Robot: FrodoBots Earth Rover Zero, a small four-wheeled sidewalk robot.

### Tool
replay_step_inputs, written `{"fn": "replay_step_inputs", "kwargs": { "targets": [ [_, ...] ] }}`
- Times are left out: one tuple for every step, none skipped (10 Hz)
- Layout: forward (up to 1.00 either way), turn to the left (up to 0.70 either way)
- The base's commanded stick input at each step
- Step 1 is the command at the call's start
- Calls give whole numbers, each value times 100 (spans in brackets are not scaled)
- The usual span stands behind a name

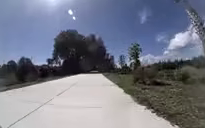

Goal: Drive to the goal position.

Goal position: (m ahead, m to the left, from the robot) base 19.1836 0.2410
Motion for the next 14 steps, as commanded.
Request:
{"fn": "replay_step_inputs", "kwargs": {
  "targets": [
    [85,0],
    [85,0],
    [85,0],
    [85,0],
    [85,0],
    [85,0],
    [85,0],
    [85,0],
    [85,0],
    [85,0],
    [85,0],
    [85,0],
    [85,0],
    [85,0]
  ]
}}
